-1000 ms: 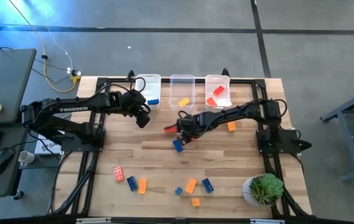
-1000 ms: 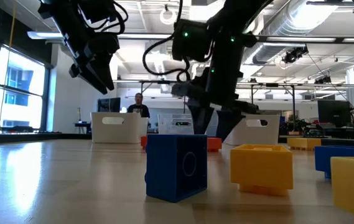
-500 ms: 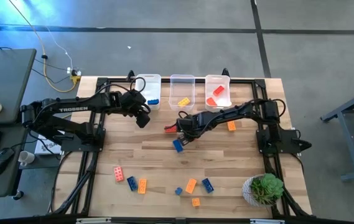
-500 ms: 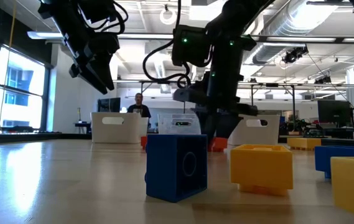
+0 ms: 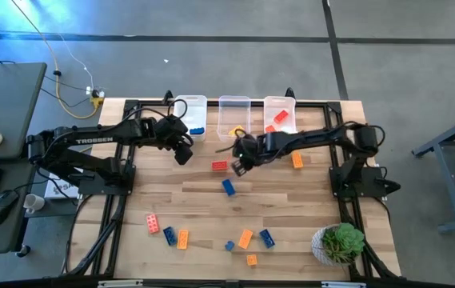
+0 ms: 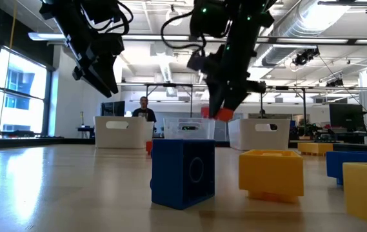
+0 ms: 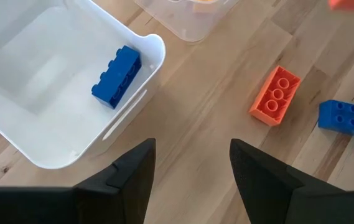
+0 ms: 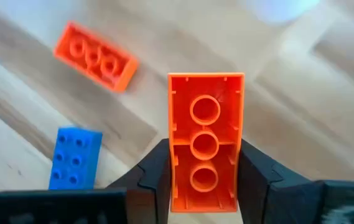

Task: Sort & place blocks by color
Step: Put the orange game piece into the right white bin

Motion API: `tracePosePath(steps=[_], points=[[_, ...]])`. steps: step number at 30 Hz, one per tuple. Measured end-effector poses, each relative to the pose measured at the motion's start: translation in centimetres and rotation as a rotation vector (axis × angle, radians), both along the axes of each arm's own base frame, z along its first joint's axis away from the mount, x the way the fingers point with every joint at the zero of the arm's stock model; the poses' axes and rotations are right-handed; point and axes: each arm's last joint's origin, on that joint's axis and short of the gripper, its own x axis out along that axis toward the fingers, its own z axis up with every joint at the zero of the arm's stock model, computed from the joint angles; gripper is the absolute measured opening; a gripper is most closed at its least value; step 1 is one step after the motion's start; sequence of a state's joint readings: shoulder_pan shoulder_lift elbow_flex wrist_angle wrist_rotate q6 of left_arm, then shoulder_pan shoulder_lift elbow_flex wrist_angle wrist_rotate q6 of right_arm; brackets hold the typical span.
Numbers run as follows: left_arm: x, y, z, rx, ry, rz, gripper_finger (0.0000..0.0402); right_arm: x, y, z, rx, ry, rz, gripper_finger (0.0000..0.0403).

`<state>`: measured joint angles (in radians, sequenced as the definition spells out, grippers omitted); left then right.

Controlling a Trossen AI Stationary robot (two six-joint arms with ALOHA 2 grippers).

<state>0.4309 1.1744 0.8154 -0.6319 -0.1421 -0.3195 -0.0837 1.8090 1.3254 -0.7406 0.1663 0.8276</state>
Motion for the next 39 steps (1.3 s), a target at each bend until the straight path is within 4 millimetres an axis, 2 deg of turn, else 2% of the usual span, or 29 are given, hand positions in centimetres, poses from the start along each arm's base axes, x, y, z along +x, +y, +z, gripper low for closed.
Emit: tracePosePath(steps=[7, 13, 21, 26, 30, 36, 39], points=[[0.0, 0.0, 0.0, -0.002, -0.001, -0.001, 0.0195, -3.0, -3.1, 3.9, -0.138, 0.003, -0.086, 0.0107], [-0.1, -0.1, -0.1, -0.022, 0.005, 0.002, 0.0195, -5.4, -6.9, 5.3, -0.230, 0.077, -0.147, 0.0107], [-0.3, -0.7, -0.4, -0.132, -0.004, 0.081, 0.0195, -7.3, -12.4, 3.9, -0.196, 0.195, -0.116, 0.0107], [-0.1, -1.6, -0.5, -0.181, -0.005, 0.121, 0.0195, -8.4, -14.8, 2.0, -0.125, 0.302, -0.083, 0.0107], [-0.1, -2.4, -0.6, -0.230, -0.005, 0.172, 0.0195, -8.8, -15.7, 0.9, -0.081, 0.360, -0.046, 0.0107], [0.1, -3.9, -0.7, -0.323, -0.017, 0.234, 0.0195, -9.0, -16.1, 0.5, -0.073, 0.381, 0.006, 0.0107], [0.2, -4.6, -0.8, -0.352, -0.016, 0.265, 0.0195, -9.1, -16.2, 0.5, -0.073, 0.382, 0.004, 0.0140]])
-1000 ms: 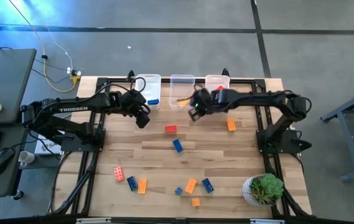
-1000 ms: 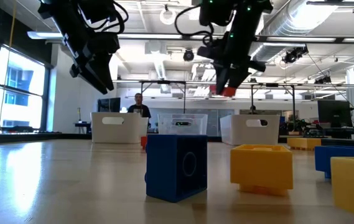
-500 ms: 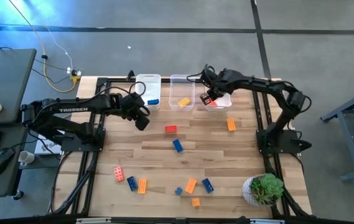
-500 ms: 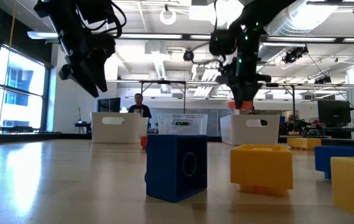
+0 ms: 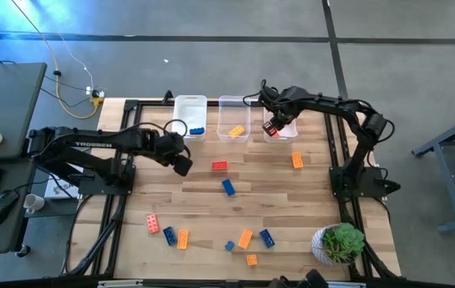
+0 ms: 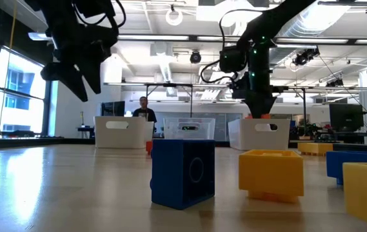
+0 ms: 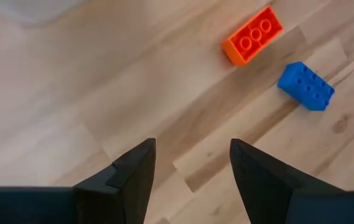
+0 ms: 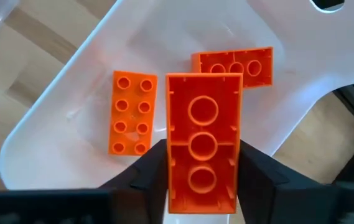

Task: Sort & place blocks by color
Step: Put the orange game piece into the right white bin, then put the blue game piece into the left white bin

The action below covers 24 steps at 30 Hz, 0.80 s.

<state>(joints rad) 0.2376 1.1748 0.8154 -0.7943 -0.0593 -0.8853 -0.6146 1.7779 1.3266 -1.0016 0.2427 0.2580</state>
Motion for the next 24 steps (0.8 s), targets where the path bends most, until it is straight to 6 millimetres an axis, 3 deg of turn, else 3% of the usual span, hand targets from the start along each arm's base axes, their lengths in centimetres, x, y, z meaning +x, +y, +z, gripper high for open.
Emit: tracePosePath(steps=[4, 7, 15, 24], points=[[0.0, -0.8, -0.1, -0.039, 0.005, 0.049, 0.0195, 0.0, -0.1, 0.0, -0.010, 0.017, 0.028, 0.0204], [0.0, -1.4, -0.1, -0.064, 0.007, 0.076, 0.0195, 0.0, -0.1, 0.0, -0.012, 0.026, 0.052, 0.0225], [-0.2, -3.6, -0.3, -0.131, 0.042, 0.140, 0.0195, 0.0, -0.1, 0.0, -0.009, 0.039, 0.102, 0.0228], [-0.9, -7.4, -0.5, -0.253, 0.102, 0.221, 0.0195, 0.0, 0.0, 0.0, -0.006, 0.049, 0.142, 0.0228]])
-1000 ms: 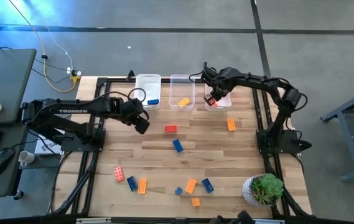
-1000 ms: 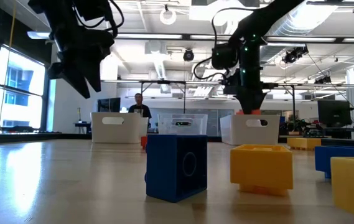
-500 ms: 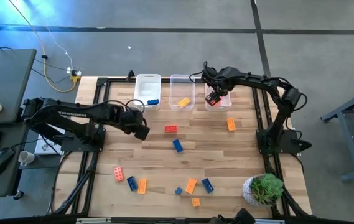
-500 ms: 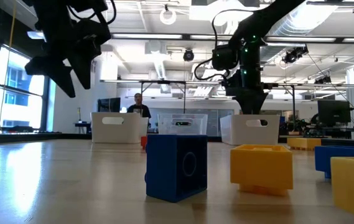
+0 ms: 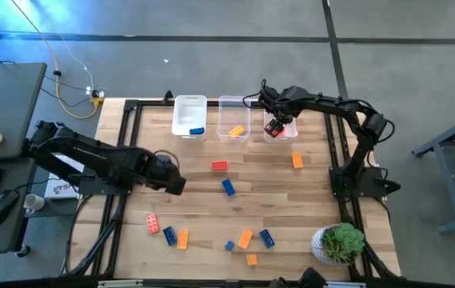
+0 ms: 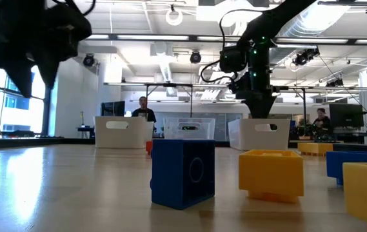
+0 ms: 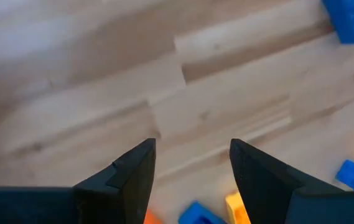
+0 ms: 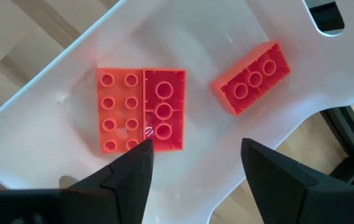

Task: Sort & place blocks by color
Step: Put the blue game piece into the left white bin

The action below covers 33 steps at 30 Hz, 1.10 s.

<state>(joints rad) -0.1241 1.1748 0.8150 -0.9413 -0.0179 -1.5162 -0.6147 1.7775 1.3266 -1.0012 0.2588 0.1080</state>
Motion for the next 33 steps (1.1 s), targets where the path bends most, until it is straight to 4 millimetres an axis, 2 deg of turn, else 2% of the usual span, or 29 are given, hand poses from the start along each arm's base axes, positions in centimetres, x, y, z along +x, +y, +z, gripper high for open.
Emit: tracePosePath(steps=[8, 19, 26, 33], points=[[-0.6, -3.0, 0.0, -0.082, 0.012, 0.124, 0.0191, -0.2, 0.1, 1.0, -0.024, -0.029, 0.040, 0.0229], [-1.4, -6.6, -0.5, -0.142, 0.042, 0.233, 0.0141, -1.2, 0.9, 4.5, -0.106, -0.147, 0.038, 0.0229], [-0.9, -8.7, -1.9, -0.144, 0.071, 0.232, 0.0129, -1.6, 1.1, 5.7, -0.141, -0.188, 0.057, 0.0229], [0.4, -10.3, -3.5, -0.178, 0.054, 0.265, 0.0131, -1.6, 1.1, 5.8, -0.146, -0.192, 0.062, 0.0229]])
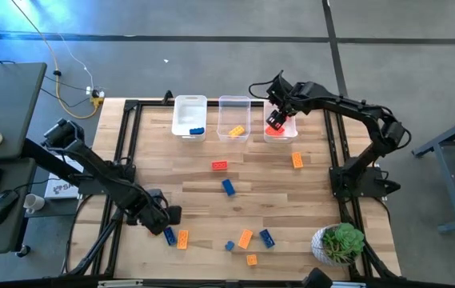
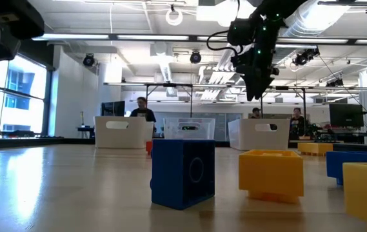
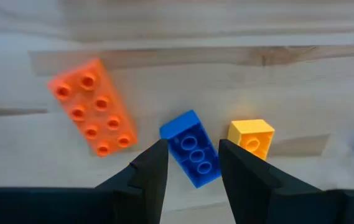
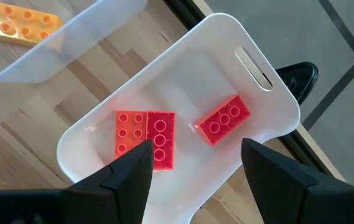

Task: Sort & place blocks by color
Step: Put the blue game piece into the left white bin

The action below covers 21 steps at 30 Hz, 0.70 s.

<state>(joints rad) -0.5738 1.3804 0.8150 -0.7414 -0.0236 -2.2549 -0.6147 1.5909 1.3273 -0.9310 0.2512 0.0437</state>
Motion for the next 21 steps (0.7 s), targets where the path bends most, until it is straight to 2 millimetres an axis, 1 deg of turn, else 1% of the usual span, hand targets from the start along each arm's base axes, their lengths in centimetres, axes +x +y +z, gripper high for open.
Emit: tracePosePath(steps=[5, 9, 11, 16, 21], points=[[0.2, -0.2, -0.5, -0.044, 0.048, 0.014, 0.0145, 0.0, 0.0, 0.0, -0.001, 0.009, 0.018, 0.0229], [0.6, -0.6, -0.6, -0.113, 0.047, 0.030, 0.0172, -0.1, 0.0, 0.0, 0.000, 0.014, 0.024, 0.0229], [1.1, -0.8, -0.6, -0.144, 0.013, 0.033, 0.0188, -0.1, 0.0, 0.0, -0.002, 0.020, 0.036, 0.0229], [2.4, -0.8, -1.5, -0.166, -0.008, 0.062, 0.0222, 0.0, 0.0, 0.0, -0.001, 0.020, 0.050, 0.0229], [2.9, -0.9, -2.8, -0.205, 0.065, 0.062, 0.0236, 0.0, 0.1, 0.0, 0.003, 0.021, 0.078, 0.0229]])
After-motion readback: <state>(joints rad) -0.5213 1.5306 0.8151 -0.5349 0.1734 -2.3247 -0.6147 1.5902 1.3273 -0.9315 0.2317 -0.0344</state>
